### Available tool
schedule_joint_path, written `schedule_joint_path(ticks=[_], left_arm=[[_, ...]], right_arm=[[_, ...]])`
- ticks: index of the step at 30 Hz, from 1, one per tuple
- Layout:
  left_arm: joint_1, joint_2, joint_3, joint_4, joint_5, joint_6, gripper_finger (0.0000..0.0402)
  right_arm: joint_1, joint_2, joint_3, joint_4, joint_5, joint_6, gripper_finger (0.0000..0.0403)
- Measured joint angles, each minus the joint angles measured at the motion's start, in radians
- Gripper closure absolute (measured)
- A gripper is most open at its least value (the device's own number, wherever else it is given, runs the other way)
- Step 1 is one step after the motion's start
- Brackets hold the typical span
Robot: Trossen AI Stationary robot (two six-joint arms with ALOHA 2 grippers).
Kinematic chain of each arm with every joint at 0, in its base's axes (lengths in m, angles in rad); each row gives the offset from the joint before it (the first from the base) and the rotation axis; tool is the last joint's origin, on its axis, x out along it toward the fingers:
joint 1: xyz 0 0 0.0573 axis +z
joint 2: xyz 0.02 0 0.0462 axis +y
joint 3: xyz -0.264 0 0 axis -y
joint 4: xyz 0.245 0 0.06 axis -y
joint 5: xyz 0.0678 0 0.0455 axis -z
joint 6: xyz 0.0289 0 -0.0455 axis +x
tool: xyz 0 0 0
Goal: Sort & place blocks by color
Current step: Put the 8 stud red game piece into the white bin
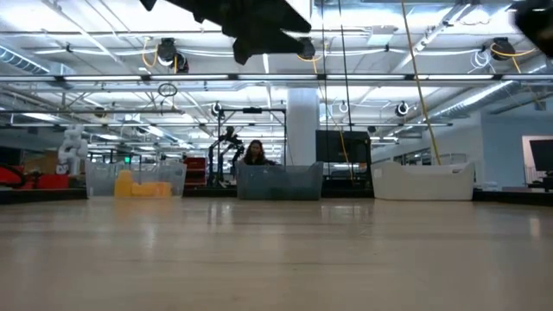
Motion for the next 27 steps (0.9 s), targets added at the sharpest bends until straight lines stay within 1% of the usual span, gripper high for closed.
schedule_joint_path(ticks=[5, 9, 14, 18, 20, 22, 27], left_arm=[[-0.016, 0.0, 0.001, 0.002, 0.0, -0.015, 0.0201], [-0.016, -0.001, 0.001, 0.005, 0.0, -0.024, 0.0201], [-0.035, -0.001, 0.001, -0.01, -0.003, -0.045, 0.0202], [-0.056, -0.001, 0.001, -0.027, 0.0, -0.042, 0.0201], [-0.06, -0.001, 0.001, -0.026, 0.0, -0.039, 0.0201], [-0.061, -0.001, 0.001, -0.027, -0.003, -0.037, 0.0201], [-0.06, -0.001, 0.001, -0.027, -0.011, -0.036, 0.0201]], right_arm=[[0.043, 0.135, 0.126, -0.168, -0.103, -0.014, 0.0188], [0.073, 0.178, 0.189, -0.247, -0.134, -0.023, 0.0188], [0.115, 0.18, 0.213, -0.267, -0.136, 0.05, 0.0188], [0.153, 0.194, 0.213, -0.267, -0.136, 0.069, 0.0188], [0.16, 0.208, 0.213, -0.278, -0.132, 0.052, 0.0188], [0.16, 0.224, 0.213, -0.29, -0.104, 0.023, 0.0188], [0.16, 0.257, 0.212, -0.346, -0.093, -0.063, 0.0188]])
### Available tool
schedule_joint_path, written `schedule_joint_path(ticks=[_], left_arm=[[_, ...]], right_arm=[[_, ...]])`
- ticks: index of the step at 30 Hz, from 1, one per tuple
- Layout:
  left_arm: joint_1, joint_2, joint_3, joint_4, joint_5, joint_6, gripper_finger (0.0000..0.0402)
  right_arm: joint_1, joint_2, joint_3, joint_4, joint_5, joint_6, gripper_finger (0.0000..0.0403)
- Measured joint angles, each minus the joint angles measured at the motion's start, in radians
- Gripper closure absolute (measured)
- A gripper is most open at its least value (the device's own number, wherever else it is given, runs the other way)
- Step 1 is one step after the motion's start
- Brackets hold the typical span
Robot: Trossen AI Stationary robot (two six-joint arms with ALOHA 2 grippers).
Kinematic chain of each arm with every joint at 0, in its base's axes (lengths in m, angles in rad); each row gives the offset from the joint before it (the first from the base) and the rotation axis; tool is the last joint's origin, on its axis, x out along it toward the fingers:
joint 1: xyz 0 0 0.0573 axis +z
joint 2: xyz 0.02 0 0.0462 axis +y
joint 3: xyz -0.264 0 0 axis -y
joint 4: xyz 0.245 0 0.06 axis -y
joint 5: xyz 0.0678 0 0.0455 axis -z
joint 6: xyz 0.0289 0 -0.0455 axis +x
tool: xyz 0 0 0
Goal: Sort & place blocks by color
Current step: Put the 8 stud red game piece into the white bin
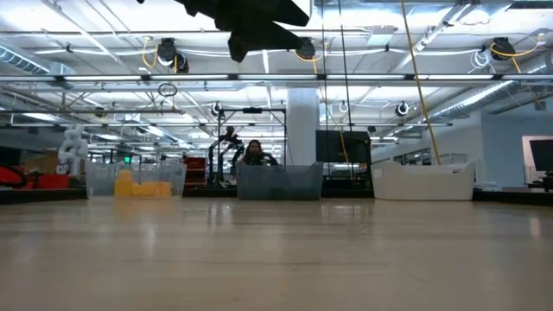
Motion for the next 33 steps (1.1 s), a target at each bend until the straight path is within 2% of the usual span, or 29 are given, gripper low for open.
schedule_joint_path(ticks=[9, 16, 26, 33], left_arm=[[0.001, 0.0, 0.0, 0.001, -0.001, 0.002, 0.0201], [0.001, 0.0, 0.0, 0.0, -0.002, -0.001, 0.0201], [0.001, 0.0, 0.0, -0.023, -0.002, 0.0, 0.0201], [0.001, 0.0, 0.0, -0.023, -0.011, 0.002, 0.0201]], right_arm=[[-0.003, -0.005, -0.001, -0.043, 0.168, -0.099, 0.0187], [-0.003, -0.004, -0.034, -0.042, 0.17, -0.125, 0.0182], [-0.004, -0.01, -0.168, 0.017, 0.172, -0.116, 0.0116], [-0.003, -0.01, -0.249, 0.106, 0.175, -0.121, 0.0129]])
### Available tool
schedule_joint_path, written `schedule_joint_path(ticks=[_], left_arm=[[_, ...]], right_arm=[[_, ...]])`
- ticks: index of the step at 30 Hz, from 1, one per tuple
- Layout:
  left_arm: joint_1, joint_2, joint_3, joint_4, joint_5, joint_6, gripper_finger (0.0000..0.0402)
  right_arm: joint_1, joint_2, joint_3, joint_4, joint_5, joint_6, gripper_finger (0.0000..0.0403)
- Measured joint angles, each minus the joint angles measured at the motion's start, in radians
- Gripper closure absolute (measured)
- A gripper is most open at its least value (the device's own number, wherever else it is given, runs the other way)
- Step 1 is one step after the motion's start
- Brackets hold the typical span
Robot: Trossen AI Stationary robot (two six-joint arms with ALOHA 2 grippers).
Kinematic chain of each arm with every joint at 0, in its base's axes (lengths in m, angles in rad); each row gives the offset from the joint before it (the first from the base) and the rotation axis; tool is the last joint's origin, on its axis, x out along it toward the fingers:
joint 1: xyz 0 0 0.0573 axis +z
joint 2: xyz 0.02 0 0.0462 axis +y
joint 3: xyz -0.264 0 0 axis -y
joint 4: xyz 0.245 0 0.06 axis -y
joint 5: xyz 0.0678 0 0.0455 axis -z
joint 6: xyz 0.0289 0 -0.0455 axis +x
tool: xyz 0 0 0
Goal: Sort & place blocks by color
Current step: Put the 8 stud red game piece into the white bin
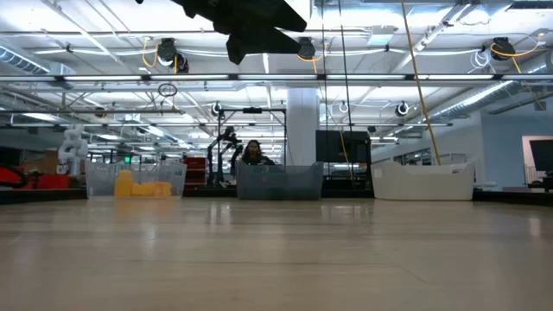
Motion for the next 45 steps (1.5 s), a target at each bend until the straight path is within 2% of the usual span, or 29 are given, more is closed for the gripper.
schedule_joint_path(ticks=[3, 10, 19, 25, 27, 34, 45], left_arm=[[0.001, 0.0, 0.0, 0.0, 0.0, 0.0, 0.0201], [0.008, 0.0, 0.0, -0.001, 0.0, -0.007, 0.0201], [0.012, 0.0, 0.0, -0.007, 0.0, -0.01, 0.0201], [0.012, 0.0, 0.0, -0.009, 0.0, -0.01, 0.0201], [0.012, 0.0, 0.0, -0.016, 0.0, -0.01, 0.0201], [0.012, 0.0, 0.0, -0.03, 0.0, -0.007, 0.0201], [0.012, 0.0, 0.0, -0.06, 0.001, -0.014, 0.0201]], right_arm=[[0.0, 0.0, -0.002, 0.006, 0.016, 0.006, 0.016], [0.002, -0.003, 0.022, 0.007, 0.006, -0.006, 0.0282], [-0.018, 0.001, 0.076, -0.023, 0.027, 0.014, 0.0281], [-0.087, -0.03, 0.096, -0.129, 0.268, 0.11, 0.0281], [-0.127, -0.057, 0.097, -0.16, 0.321, 0.134, 0.0281], [-0.375, -0.185, 0.067, -0.196, 0.351, 0.12, 0.0281], [-0.822, -0.402, 0.044, -0.096, 0.334, -0.103, 0.0281]])
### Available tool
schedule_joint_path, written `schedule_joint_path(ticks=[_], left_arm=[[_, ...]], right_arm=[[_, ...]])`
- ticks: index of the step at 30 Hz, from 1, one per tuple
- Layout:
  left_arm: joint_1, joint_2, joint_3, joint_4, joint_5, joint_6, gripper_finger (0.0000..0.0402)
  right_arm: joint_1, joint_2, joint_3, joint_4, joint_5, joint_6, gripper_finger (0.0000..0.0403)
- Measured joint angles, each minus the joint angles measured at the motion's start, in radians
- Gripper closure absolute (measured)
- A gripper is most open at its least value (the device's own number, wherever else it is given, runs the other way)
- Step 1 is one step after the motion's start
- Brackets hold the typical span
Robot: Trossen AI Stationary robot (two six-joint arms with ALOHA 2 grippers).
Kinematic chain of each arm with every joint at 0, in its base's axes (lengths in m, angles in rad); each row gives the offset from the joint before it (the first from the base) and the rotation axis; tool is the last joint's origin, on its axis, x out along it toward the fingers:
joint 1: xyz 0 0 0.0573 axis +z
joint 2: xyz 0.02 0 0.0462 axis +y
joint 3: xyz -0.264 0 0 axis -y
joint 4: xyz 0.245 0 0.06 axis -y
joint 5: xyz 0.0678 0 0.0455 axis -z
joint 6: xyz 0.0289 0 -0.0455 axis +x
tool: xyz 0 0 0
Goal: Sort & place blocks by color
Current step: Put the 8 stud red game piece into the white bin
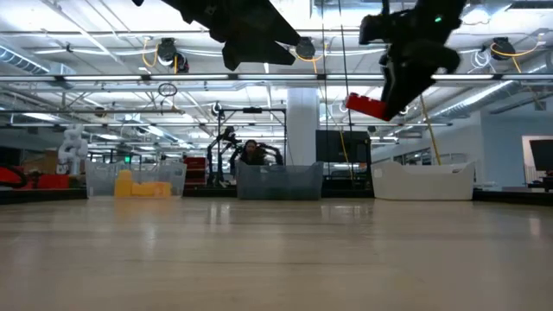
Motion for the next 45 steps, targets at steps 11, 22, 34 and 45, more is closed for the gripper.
schedule_joint_path(ticks=[11, 22, 34, 45], left_arm=[[0.0, 0.0, 0.0, -0.013, 0.0, 0.001, 0.0201], [0.0, 0.0, 0.0, -0.014, 0.0, 0.012, 0.0201], [-0.004, 0.0, 0.0, -0.013, 0.001, 0.0, 0.0201], [-0.004, 0.0, 0.0, -0.012, 0.001, 0.006, 0.0201]], right_arm=[[-0.493, -0.045, 0.0, 0.006, -0.032, -0.237, 0.0281], [-0.906, -0.039, 0.0, 0.046, -0.158, -0.339, 0.0281], [-1.058, -0.021, -0.135, 0.028, -0.162, -0.345, 0.0281], [-1.111, -0.021, -0.193, 0.114, -0.16, -0.373, 0.0258]])
